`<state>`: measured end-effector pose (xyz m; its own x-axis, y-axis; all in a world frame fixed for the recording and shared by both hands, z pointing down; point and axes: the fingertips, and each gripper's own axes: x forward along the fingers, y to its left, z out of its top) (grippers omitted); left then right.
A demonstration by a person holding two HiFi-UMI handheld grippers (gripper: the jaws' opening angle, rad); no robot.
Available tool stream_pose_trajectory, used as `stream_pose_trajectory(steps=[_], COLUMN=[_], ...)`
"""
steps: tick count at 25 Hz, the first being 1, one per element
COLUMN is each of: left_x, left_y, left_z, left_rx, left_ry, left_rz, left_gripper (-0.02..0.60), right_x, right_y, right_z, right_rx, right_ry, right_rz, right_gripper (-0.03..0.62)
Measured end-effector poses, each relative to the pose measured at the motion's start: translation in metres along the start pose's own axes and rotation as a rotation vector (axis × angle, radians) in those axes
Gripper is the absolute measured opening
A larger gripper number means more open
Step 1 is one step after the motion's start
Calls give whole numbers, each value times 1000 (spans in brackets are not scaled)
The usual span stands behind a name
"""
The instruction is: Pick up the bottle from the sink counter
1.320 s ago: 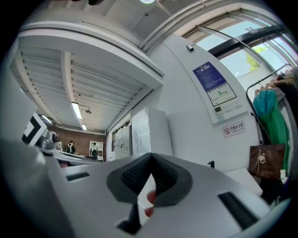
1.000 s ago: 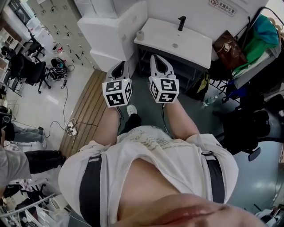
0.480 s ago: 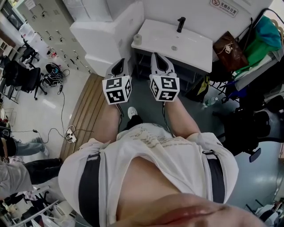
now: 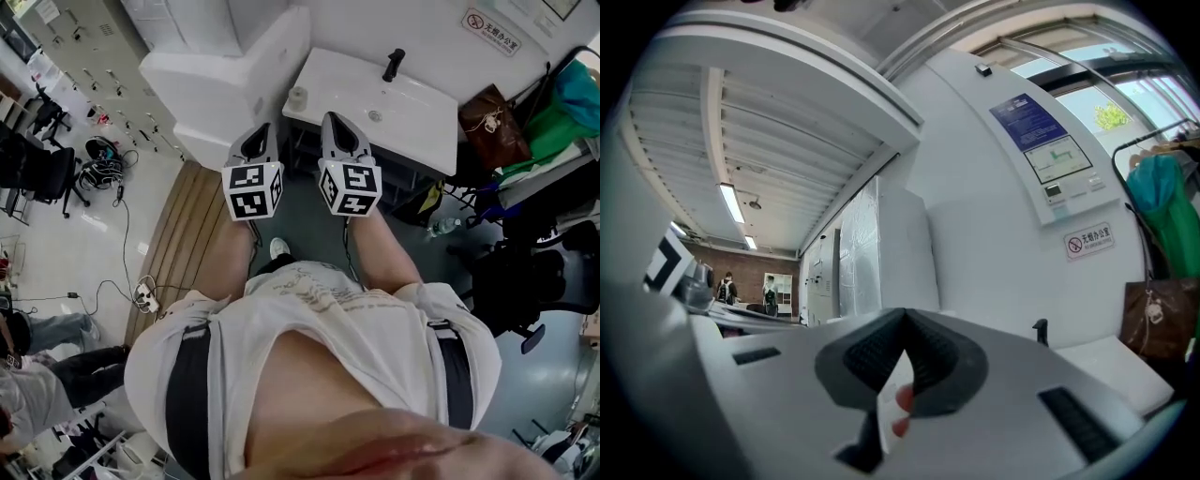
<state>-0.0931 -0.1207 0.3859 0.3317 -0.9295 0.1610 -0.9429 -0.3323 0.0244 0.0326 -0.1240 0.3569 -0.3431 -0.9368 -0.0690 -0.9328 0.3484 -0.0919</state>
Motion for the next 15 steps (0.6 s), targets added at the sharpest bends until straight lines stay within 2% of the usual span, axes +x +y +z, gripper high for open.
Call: stream_pose_trajectory(steps=[15], left_x=[92], left_y=[84], left_z=[19], left_rx=[-17], left_ry=[12], left_rz=[-63], left_gripper=[21], right_x=[129], right_y=[5], right_z=[-14], right_rx=[-11], right_ry=[33], right_rz=[-53], right_gripper=[21])
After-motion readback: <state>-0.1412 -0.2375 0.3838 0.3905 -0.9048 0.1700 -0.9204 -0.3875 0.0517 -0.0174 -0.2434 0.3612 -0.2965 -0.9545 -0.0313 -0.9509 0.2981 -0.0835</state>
